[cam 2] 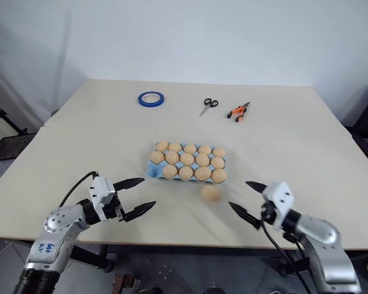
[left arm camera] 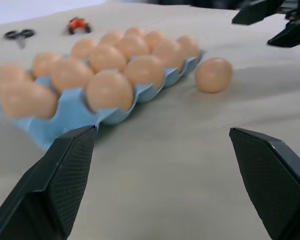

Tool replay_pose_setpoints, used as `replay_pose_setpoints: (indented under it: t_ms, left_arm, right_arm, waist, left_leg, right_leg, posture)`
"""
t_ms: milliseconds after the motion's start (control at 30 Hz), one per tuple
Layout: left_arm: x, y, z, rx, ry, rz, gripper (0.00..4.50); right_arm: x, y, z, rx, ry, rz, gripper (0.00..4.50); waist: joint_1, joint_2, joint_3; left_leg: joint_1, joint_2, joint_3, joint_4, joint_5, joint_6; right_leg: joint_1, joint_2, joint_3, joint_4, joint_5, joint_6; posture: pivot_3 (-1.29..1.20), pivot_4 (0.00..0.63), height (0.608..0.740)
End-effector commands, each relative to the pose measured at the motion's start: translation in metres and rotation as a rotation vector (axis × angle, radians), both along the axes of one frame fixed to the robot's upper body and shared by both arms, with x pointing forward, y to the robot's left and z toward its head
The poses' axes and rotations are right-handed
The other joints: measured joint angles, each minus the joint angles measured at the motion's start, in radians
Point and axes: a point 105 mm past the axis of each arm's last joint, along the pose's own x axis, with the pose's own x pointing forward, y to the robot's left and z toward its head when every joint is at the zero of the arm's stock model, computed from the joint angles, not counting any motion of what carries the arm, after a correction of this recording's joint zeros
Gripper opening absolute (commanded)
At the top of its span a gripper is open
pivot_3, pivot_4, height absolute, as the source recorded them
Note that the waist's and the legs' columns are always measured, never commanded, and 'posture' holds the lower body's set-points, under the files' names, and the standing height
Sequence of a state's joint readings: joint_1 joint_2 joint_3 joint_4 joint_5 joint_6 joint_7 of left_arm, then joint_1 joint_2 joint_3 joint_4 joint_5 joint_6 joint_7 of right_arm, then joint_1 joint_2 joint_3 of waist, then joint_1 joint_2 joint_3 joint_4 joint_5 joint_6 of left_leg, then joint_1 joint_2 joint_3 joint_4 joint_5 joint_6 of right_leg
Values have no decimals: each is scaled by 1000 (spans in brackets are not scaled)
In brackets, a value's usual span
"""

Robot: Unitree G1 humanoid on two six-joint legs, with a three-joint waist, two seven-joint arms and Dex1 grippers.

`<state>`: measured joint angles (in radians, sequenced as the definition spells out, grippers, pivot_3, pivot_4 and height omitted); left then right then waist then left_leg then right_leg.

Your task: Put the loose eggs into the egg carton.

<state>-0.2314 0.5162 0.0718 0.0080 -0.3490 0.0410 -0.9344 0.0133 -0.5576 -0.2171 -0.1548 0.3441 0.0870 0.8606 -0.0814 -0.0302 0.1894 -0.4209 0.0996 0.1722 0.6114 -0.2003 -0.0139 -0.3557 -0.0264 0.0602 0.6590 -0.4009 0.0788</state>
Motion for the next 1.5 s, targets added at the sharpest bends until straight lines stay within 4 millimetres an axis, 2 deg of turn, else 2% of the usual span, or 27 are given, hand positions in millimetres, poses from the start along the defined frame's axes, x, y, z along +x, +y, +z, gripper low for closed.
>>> replay_pose_setpoints:
  t_ms: [33, 100, 167, 300, 400, 600, 800, 967, 1067, 1267, 1333, 1500]
  left_arm:
    - [-2, -11, 0, 21, -6, -90, 4500]
    - [0, -16, -2, 34, -5, -118, 4500]
    - [0, -20, -2, 39, -10, -146, 4500]
    - [0, -21, -1, 38, -17, -162, 4500]
    - [1, -19, -1, 34, -27, -144, 4500]
    - [-4, -11, -2, 25, -29, -99, 4500]
    - [-9, -2, -2, 16, -31, -45, 4500]
    - [-10, 3, -2, 11, -35, -8, 4500]
    - [-11, 5, -2, 9, -39, 10, 4500]
    - [-12, 20, -1, 3, -50, 90, 4500]
    - [-10, 28, 1, -16, -57, 142, 4500]
    - [-8, 54, 0, -76, -51, 306, 4500]
  right_arm:
    - [-3, -21, 1, -2, -51, -74, 4447]
    - [-3, -28, -8, -12, -43, -98, 4447]
    - [4, -26, -5, 6, -54, -89, 4447]
    - [14, 0, 2, 27, -39, 31, 4447]
    - [18, 22, -6, 1, 33, 135, 4447]
    - [34, 47, -18, -27, 141, 223, 4447]
    - [44, 81, -14, 3, 146, 325, 4447]
    - [52, 100, -15, 15, 133, 350, 4447]
    - [54, 108, -17, 23, 134, 368, 3855]
    - [47, 122, -10, 29, 117, 437, 1839]
    - [43, 131, -3, 25, 115, 474, 1718]
    - [40, 177, 39, 104, 42, 553, 1718]
  waist:
    - [-4, 0, 0]
    - [-2, 0, 0]
    - [-3, 0, 0]
    - [-6, 0, 0]
    - [-2, 0, 0]
    - [0, 0, 0]
    - [-2, 0, 0]
    - [-2, 0, 0]
    - [-2, 0, 0]
    - [-2, 0, 0]
    - [-3, 0, 0]
    - [-14, 0, 0]
  left_leg:
    - [0, 0, 1, 0, 0, 0]
    - [0, 0, 1, 1, 0, 1]
    - [1, 0, 1, 1, 0, 1]
    - [1, 0, 1, 2, 1, 1]
    - [1, 1, -1, 1, 1, 0]
    - [0, 0, 0, 2, 0, 1]
    - [0, 0, -1, 2, 1, 1]
    - [0, 0, 0, 2, 1, 1]
    - [0, 0, 0, 2, 1, 1]
    - [-1, 1, 0, 2, 0, 1]
    - [0, 1, 0, 2, 0, 1]
    - [0, 2, 0, 2, 1, 0]
  right_leg:
    - [0, 0, 0, 0, 0, 0]
    - [1, 0, 0, 0, 1, 1]
    - [0, 0, 0, 0, 1, 1]
    - [0, 0, 1, 2, 1, 1]
    - [0, 1, 0, 2, 1, 1]
    - [0, -1, 0, 1, 0, 1]
    - [-1, 0, 0, 3, 0, 1]
    - [-1, 0, 0, 3, 0, 1]
    - [-1, 0, 0, 3, 0, 1]
    - [-1, 0, 0, 3, 0, 1]
    - [-1, 0, 0, 3, 0, 1]
    - [-3, 0, 0, 5, 0, 0]
  posture:
    - [0, 150, 740]
    - [0, 150, 740]
    - [0, 150, 740]
    - [0, 150, 740]
    - [0, 150, 740]
    - [0, 150, 740]
    - [0, 150, 740]
    - [0, 150, 740]
    - [0, 150, 740]
    - [0, 150, 740]
    - [0, 150, 740]
    - [0, 150, 740]
